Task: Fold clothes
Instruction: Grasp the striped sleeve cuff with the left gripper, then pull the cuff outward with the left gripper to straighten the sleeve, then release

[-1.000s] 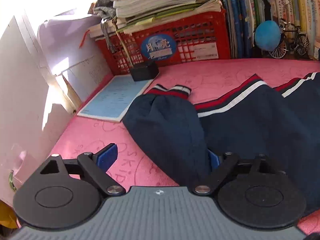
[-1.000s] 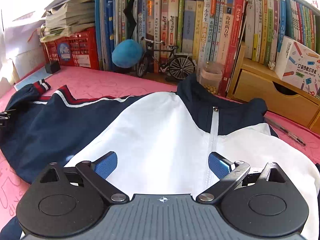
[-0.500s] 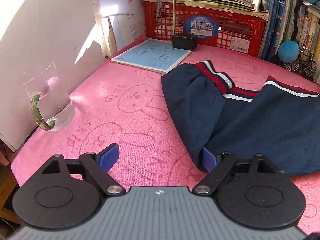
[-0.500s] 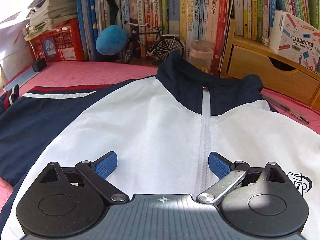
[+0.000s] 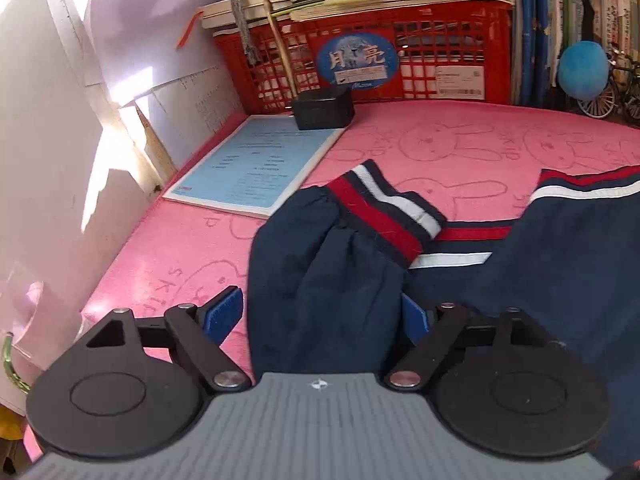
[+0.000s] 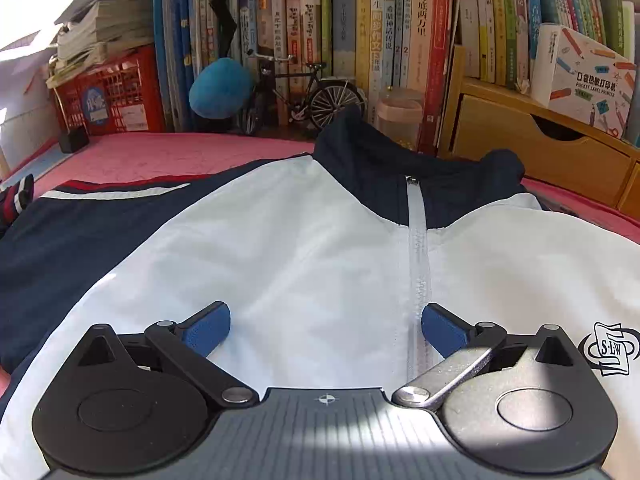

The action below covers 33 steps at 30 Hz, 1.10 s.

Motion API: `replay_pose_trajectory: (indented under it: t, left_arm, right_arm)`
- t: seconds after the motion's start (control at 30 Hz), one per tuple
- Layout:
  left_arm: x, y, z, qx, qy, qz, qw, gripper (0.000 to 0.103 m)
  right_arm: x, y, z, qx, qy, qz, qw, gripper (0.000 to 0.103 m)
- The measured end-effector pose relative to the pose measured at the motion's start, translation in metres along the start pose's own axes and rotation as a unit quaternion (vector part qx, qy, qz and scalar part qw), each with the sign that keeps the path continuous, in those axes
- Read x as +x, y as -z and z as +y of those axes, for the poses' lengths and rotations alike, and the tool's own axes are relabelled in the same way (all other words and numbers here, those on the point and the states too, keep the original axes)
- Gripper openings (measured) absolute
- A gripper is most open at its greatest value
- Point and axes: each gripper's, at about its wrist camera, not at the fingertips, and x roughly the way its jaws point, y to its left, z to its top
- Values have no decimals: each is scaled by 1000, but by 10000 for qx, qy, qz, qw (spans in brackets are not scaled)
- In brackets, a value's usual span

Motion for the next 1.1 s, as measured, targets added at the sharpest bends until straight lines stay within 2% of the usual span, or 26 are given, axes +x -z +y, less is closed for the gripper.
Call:
replay_pose_trajectory:
  t: [0.13,0.2,0.3,0.47,0.57,0.67,0.7,0.73,0.83,0.87,0.93,1.0,1.1]
  left_arm:
    - [-5,6,39,90,-631,-13,9980,83]
    - [-12,9,57,12,-814,-14,9967,83]
    - [-20,17,73,-201,-709,117,9972,83]
    - [-20,38,74,-92,-922,163,9956,85]
    - [-10,46,70,-148,-510,201,9984,86]
    - [-3,44,70,-483,-496,-45,9976,94]
    - [3,44,72,-711,-345,-110,9968,97]
    - [8,44,75,-938,-194,-175,9952,103]
    - [25,43,86,-1731,334,-165,9842,103]
    - [27,41,88,-1803,337,-189,9828,101]
    - [28,37,87,-1807,259,-285,9828,85]
    - [25,35,83,-1627,140,-421,9857,48]
    - [22,28,77,-1462,-182,-623,9871,24]
  right_arm:
    - [0,3,0,50,6,-127,9999,103]
    - [0,3,0,50,9,-128,9999,103]
    - [0,3,-1,50,11,-130,9999,103]
    - [0,3,-1,45,8,-131,9999,103]
    - [0,3,-1,43,11,-132,9999,103]
    - [0,3,-1,51,25,-133,9999,103]
    - [0,3,0,57,36,-136,9999,103]
    - [0,3,0,67,51,-142,9999,103]
    - [-3,3,2,96,45,-177,9998,101]
    - [-4,1,1,153,-22,-192,9997,94]
    - [-7,-6,-3,392,-190,-207,9988,90]
    - [-8,-18,-6,684,-404,-207,9966,90]
    - [-5,-35,0,760,-434,-225,9959,90]
